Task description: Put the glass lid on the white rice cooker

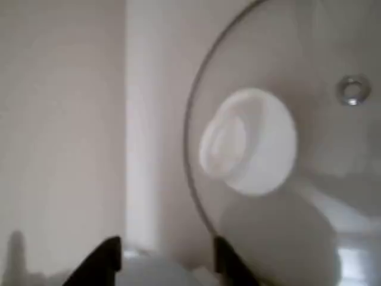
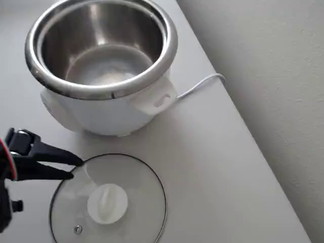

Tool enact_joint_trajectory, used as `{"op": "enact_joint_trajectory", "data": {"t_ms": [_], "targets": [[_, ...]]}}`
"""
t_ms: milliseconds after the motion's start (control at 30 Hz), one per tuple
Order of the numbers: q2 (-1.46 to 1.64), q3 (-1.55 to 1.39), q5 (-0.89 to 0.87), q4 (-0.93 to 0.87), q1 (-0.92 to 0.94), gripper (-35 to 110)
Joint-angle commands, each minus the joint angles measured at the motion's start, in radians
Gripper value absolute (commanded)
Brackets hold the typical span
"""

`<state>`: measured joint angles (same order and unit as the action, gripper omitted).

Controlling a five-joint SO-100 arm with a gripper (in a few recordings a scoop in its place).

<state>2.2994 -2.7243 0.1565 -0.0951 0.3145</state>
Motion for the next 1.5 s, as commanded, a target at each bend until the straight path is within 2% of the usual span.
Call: {"op": "enact_joint_trajectory", "data": {"t_ms": [0,667,867,1067,1467], "targets": [[-0.169,0.141,-0.023,0.092,0.018,20],[-0.574,0.360,-0.028,0.290,0.083,20],[-0.637,0.420,-0.034,0.319,0.072,14],[-0.663,0.425,-0.061,0.351,0.069,0],[-0.489,0.419,-0.192,0.305,0.126,0]]}}
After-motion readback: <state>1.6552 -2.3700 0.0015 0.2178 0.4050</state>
